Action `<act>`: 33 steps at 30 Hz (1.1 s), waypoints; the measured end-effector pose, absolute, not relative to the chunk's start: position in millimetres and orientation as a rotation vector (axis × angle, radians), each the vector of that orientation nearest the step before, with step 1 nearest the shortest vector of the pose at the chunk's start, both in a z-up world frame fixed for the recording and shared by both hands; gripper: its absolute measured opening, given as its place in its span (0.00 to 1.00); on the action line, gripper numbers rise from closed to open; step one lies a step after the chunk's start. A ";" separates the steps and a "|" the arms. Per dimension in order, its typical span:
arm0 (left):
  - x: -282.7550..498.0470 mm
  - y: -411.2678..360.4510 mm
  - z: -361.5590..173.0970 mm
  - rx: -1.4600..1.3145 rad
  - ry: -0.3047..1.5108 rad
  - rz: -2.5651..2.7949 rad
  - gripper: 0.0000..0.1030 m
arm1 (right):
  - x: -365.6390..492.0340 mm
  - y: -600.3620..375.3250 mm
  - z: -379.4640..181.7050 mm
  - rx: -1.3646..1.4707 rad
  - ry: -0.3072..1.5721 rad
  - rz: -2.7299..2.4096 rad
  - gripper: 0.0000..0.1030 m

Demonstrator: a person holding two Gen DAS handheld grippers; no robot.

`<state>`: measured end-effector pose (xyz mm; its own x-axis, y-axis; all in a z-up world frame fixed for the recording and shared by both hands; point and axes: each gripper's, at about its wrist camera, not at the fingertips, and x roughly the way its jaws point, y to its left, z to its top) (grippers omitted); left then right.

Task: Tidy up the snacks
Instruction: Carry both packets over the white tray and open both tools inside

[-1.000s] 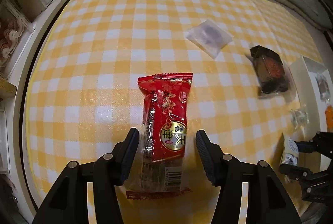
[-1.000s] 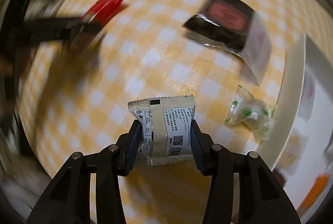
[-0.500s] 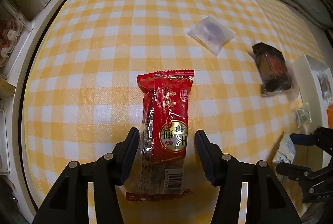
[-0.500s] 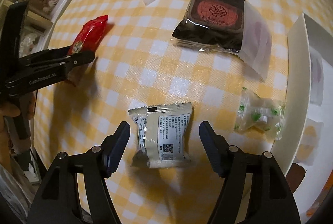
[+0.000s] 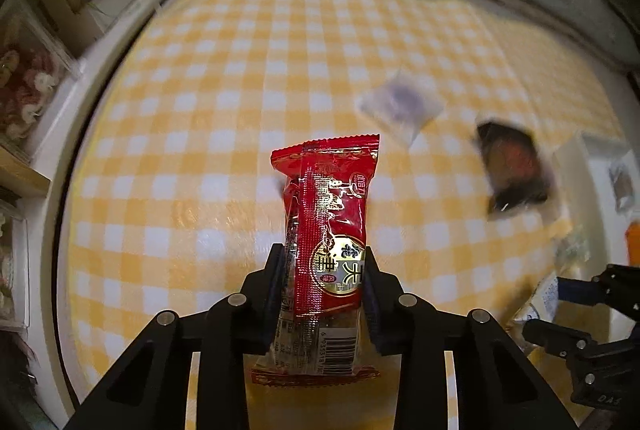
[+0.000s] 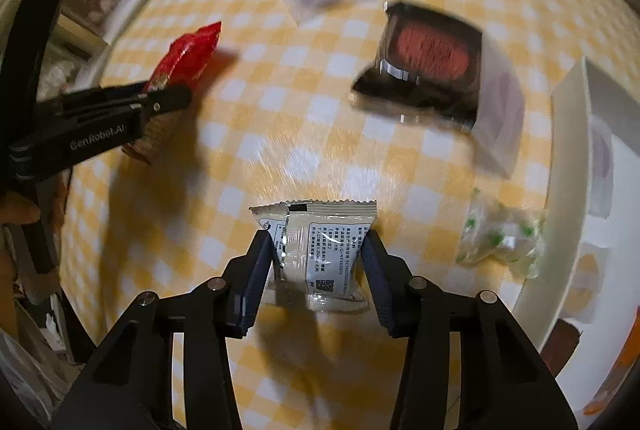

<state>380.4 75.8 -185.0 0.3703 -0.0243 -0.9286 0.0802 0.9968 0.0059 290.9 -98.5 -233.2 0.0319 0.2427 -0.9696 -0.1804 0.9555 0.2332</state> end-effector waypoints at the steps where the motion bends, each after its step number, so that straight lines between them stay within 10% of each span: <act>1: 379.0 75.3 -179.6 0.044 1.171 -0.064 0.33 | 291.8 -99.1 -227.7 0.057 1.481 0.329 0.46; 33: 249.6 -52.9 -56.8 -0.262 0.830 -0.326 0.33 | 240.6 -230.3 -65.5 0.152 0.973 0.213 0.45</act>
